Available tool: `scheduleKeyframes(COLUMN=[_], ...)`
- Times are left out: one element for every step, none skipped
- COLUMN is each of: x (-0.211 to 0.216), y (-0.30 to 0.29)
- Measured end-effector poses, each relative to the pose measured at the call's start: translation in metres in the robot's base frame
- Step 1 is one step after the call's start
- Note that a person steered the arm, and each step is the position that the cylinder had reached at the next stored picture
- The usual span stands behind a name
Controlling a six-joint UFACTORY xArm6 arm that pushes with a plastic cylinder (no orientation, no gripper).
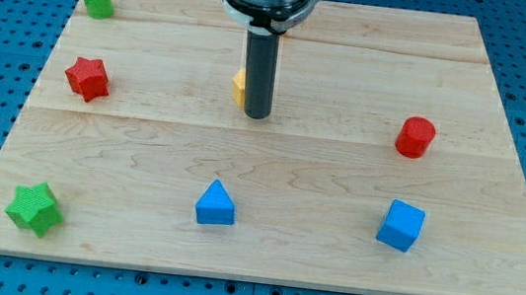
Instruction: Place the heart at the top left side of the hexagon
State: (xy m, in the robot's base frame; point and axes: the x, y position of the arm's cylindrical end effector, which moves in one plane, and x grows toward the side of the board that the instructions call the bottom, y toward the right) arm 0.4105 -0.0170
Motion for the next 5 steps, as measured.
scheduleKeyframes(x=[-0.019,-0.06,-0.152,-0.185,-0.176], y=[0.005,0.073,0.125,0.106,0.023])
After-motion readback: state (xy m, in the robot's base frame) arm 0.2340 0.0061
